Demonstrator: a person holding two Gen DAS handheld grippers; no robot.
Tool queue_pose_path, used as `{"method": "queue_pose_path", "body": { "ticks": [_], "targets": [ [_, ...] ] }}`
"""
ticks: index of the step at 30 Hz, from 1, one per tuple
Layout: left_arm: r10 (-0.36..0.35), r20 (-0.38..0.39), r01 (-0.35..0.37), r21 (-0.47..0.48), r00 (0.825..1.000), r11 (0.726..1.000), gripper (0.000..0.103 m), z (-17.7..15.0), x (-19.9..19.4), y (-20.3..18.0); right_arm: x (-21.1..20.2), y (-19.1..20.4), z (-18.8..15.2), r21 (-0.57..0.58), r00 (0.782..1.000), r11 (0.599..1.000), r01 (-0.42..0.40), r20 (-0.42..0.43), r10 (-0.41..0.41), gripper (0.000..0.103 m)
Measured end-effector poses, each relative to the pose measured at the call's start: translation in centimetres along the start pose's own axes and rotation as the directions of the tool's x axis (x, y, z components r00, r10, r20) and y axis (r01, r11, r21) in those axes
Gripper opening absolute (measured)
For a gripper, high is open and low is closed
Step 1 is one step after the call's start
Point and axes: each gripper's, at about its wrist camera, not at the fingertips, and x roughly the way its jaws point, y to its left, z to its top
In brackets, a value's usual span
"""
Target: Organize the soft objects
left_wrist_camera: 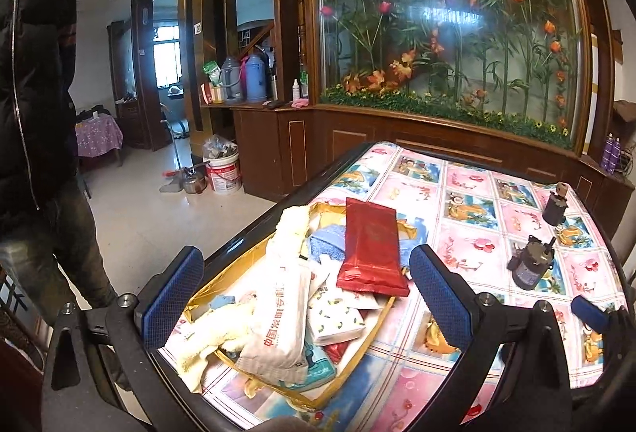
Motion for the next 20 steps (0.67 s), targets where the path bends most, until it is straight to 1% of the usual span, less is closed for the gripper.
{"method": "queue_pose_path", "body": {
  "ticks": [4,7,11,13,18,20],
  "targets": [
    [0.029,-0.019,-0.029,0.005,0.999,1.000,0.103,-0.1,0.9,0.6,1.5,1.7,-0.4,-0.034,0.998,0.999,-0.035,-0.050,0.033,0.103],
    [0.046,-0.017,-0.046,-0.004,0.999,0.999,0.103,-0.2,1.4,1.5,2.5,2.9,-0.4,-0.054,0.996,0.997,-0.060,-0.076,0.055,0.103],
    [0.050,-0.032,-0.051,-0.039,0.998,0.998,0.103,-0.4,2.4,2.9,3.3,4.8,-0.3,-0.104,0.994,0.991,-0.080,-0.089,0.071,0.103],
    [0.049,-0.042,-0.051,-0.041,0.998,0.998,0.103,-0.6,3.0,3.4,3.6,5.7,-0.3,-0.122,0.992,0.988,-0.092,-0.099,0.080,0.102],
    [0.058,-0.088,-0.064,-0.074,0.995,0.995,0.103,-0.9,4.0,4.8,4.7,7.7,-0.2,-0.153,0.988,0.982,-0.114,-0.124,0.095,0.102],
    [0.067,-0.082,-0.074,-0.075,0.994,0.994,0.103,-0.9,3.9,5.1,5.2,8.3,-0.3,-0.162,0.985,0.979,-0.127,-0.139,0.105,0.102]
  ]
}}
